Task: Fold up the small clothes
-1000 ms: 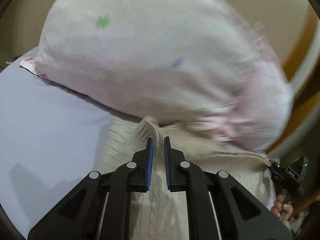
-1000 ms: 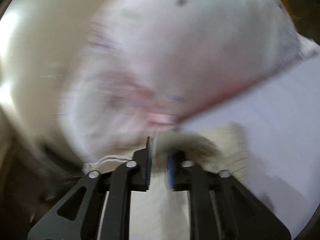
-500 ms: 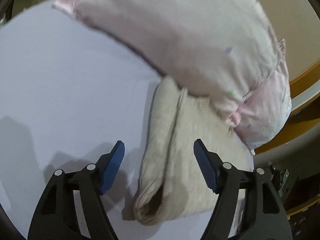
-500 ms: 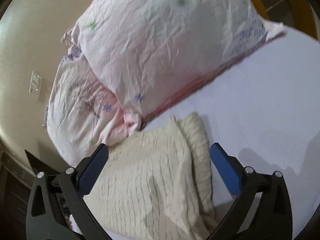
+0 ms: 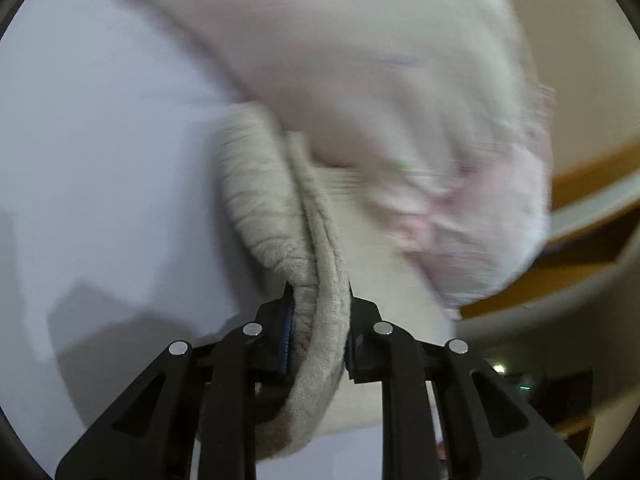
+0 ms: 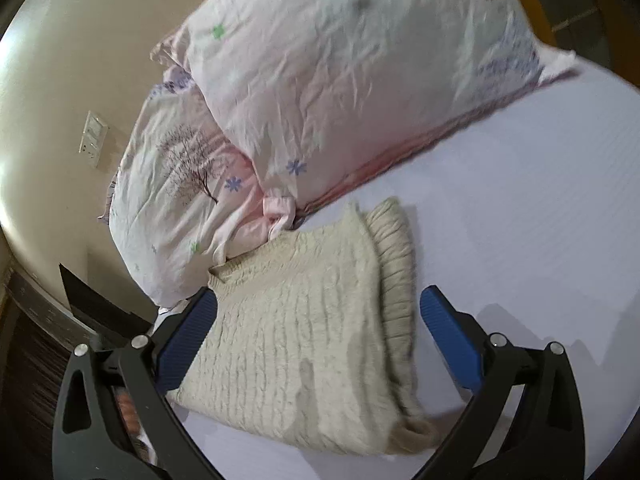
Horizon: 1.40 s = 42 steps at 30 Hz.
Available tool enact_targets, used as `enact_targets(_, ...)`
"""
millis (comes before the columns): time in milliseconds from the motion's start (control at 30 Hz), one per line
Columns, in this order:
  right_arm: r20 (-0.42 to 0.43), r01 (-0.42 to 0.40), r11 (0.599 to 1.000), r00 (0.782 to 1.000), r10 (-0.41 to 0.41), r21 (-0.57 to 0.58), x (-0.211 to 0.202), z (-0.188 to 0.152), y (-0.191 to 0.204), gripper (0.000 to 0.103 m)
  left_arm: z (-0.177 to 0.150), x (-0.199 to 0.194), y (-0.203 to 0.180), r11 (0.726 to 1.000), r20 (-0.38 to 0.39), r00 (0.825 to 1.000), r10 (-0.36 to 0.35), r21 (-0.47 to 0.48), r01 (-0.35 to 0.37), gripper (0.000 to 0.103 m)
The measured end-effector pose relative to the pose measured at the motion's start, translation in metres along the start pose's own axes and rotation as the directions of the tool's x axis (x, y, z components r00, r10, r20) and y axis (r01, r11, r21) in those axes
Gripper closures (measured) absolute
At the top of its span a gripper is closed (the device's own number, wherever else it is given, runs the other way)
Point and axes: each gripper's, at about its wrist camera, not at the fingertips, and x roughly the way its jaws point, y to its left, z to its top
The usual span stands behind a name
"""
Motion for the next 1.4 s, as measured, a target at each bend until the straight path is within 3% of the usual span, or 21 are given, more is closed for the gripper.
enact_targets(100, 0.063, 0.039, 0.999, 0.997, -0.037, -0.032, -0.020, 0.005, -0.002, 0.002, -0.012, 0.026, -0.084, 0.979, -0.036, 0.986, -0.162, 0.121, 0.165, 0.084)
enact_targets(167, 0.099, 0.063, 0.997, 0.993, -0.058, -0.041, -0.029, 0.009, -0.004, 0.002, -0.026, 0.063, -0.125, 0.950, -0.124, 0.956, -0.266, 0.135, 0.282, 0.082)
enact_targets(200, 0.113, 0.077, 0.996, 0.991, -0.073, -0.035, -0.032, 0.011, -0.008, 0.002, -0.037, 0.092, -0.144, 0.931, -0.196, 0.926, -0.324, 0.111, 0.349, 0.078)
enact_targets(233, 0.129, 0.090, 0.996, 0.988, -0.087, -0.015, -0.034, 0.013, -0.014, 0.002, -0.048, 0.126, -0.159, 0.911, -0.283, 0.883, -0.374, 0.067, 0.407, 0.067)
enact_targets(333, 0.093, 0.098, 0.994, 0.990, -0.102, 0.052, -0.031, 0.018, -0.032, 0.002, -0.072, 0.190, -0.175, 0.866, -0.453, 0.753, -0.477, -0.099, 0.489, 0.064)
enact_targets(367, 0.076, 0.098, 0.993, 0.992, -0.103, 0.065, -0.030, 0.019, -0.037, 0.002, -0.079, 0.198, -0.177, 0.859, -0.487, 0.723, -0.490, -0.132, 0.494, 0.064)
enact_targets(400, 0.055, 0.094, 0.993, 0.994, -0.098, 0.073, -0.031, 0.020, -0.042, 0.002, -0.080, 0.195, -0.180, 0.861, -0.495, 0.726, -0.478, -0.100, 0.499, 0.064)
enact_targets(433, 0.044, 0.093, 0.993, 0.994, -0.097, 0.072, -0.031, 0.021, -0.043, 0.002, -0.078, 0.187, -0.182, 0.862, -0.489, 0.743, -0.457, -0.037, 0.506, 0.062)
enact_targets(533, -0.016, 0.054, 0.996, 0.998, -0.053, 0.069, -0.024, 0.026, -0.044, 0.002, -0.057, 0.136, -0.173, 0.890, -0.350, 0.873, -0.340, 0.181, 0.419, 0.036)
enact_targets(567, -0.055, 0.022, 0.997, 0.998, -0.018, 0.077, -0.017, 0.028, -0.043, 0.002, -0.047, 0.115, -0.161, 0.912, -0.263, 0.928, -0.263, 0.245, 0.328, 0.032)
enact_targets(633, -0.158, -0.034, 0.994, 0.986, 0.051, 0.105, 0.006, 0.030, -0.040, 0.002, -0.034, 0.093, -0.143, 0.934, -0.149, 0.985, -0.087, 0.332, 0.133, 0.027)
enact_targets(667, -0.216, -0.043, 0.993, 0.974, 0.066, 0.107, 0.021, 0.032, -0.035, 0.002, -0.034, 0.091, -0.136, 0.933, -0.130, 0.991, -0.019, 0.353, 0.064, 0.019)
enact_targets(733, -0.295, -0.014, 0.996, 0.955, 0.039, 0.087, 0.046, 0.033, -0.026, 0.002, -0.040, 0.094, -0.113, 0.935, -0.157, 0.984, 0.089, 0.353, -0.028, 0.018)
enact_targets(867, -0.385, 0.070, 0.994, 0.922, -0.033, 0.082, 0.084, 0.031, -0.022, 0.002, -0.059, 0.120, -0.099, 0.935, -0.233, 0.965, 0.123, 0.354, -0.034, 0.017)
enact_targets(967, -0.368, 0.079, 0.995, 0.928, -0.050, 0.066, 0.086, 0.032, -0.020, 0.004, -0.072, 0.134, -0.097, 0.942, -0.260, 0.961, 0.099, 0.335, -0.007, 0.015)
enact_targets(1000, -0.357, 0.060, 0.996, 0.934, -0.032, 0.068, 0.084, 0.030, -0.020, 0.024, -0.073, 0.138, -0.099, 0.945, -0.264, 0.960, 0.088, 0.328, 0.004, 0.015)
enact_targets(1100, -0.348, -0.011, 0.994, 0.936, 0.047, 0.105, 0.084, 0.022, -0.021, 0.057, -0.078, 0.149, -0.100, 0.955, -0.285, 0.958, 0.044, 0.295, 0.043, 0.026)
enact_targets(1167, -0.323, -0.035, 0.990, 0.943, 0.078, 0.137, 0.079, 0.020, -0.019, 0.067, -0.082, 0.148, -0.101, 0.946, -0.261, 0.963, 0.063, 0.324, 0.026, 0.048)
enact_targets(1233, -0.303, -0.060, 0.991, 0.948, 0.093, 0.116, 0.076, 0.019, -0.008, 0.071, -0.078, 0.129, -0.101, 0.934, -0.246, 0.969, 0.041, 0.353, 0.050, 0.055)
enact_targets(1333, -0.305, -0.162, 0.983, 0.935, 0.180, 0.082, 0.083, 0.014, 0.020, 0.075, -0.072, 0.092, -0.107, 0.906, -0.163, 0.986, 0.039, 0.422, 0.034, 0.056)
enact_targets(1400, -0.306, -0.184, 0.983, 0.935, 0.179, 0.013, 0.097, 0.006, 0.045, 0.075, -0.061, 0.069, -0.104, 0.883, -0.085, 0.993, 0.077, 0.469, -0.029, 0.053)
